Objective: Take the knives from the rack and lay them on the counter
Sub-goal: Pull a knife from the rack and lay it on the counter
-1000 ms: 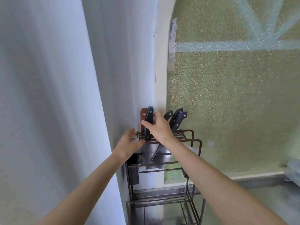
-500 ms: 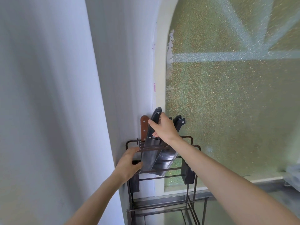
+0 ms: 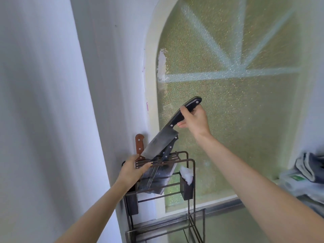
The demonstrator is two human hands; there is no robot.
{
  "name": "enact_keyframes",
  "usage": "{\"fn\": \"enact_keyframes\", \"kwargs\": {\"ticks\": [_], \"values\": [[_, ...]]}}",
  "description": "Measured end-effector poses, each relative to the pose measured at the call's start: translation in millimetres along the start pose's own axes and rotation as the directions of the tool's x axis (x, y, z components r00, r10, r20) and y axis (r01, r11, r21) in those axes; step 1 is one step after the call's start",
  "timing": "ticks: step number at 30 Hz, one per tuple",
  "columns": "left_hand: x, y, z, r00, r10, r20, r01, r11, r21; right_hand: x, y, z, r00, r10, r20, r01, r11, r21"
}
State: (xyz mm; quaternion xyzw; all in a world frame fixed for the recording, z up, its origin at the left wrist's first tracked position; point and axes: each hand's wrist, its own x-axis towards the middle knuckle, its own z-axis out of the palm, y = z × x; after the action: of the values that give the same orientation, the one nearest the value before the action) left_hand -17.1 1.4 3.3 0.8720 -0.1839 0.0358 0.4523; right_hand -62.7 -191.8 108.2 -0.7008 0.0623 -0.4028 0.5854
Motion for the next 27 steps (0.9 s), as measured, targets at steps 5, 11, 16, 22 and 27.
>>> {"fn": "enact_keyframes", "kwargs": {"ticks": [5,11,16,22,27], "values": [[6.6,62.2,15.7,0.965,0.254,-0.065,-0.256,0.966,-0.035,-15.5,1.1,-62.5,0.996,0.038,-0.077,-0.032,0.996,0.082],[7.8,120.0,87.7,0.864,0.453,0.217,-0.465,0.885,0.004,-54.9,18.0,-154.8,0.969,0.133,-0.207,-0.096,0.979,0.181],[-5.4,140.8,172.3,0.725,0.562,0.398,-0.65,0.749,0.125,-90.7,50.0,-239.3,0.884,0.324,-0.338,-0.23,0.93,0.288],[-38.7,152.1,268.0,0.547,0.634,0.547,-0.82,0.539,0.195,-140.8,104.7,-338.1,0.873,-0.089,-0.479,-0.356,0.556,-0.751],[-58.1,146.2,344.5,0.425,0.618,0.661,-0.875,0.467,0.126,-171.6,167.9,-378.4,0.894,0.448,-0.003,-0.151,0.293,-0.944]]}}
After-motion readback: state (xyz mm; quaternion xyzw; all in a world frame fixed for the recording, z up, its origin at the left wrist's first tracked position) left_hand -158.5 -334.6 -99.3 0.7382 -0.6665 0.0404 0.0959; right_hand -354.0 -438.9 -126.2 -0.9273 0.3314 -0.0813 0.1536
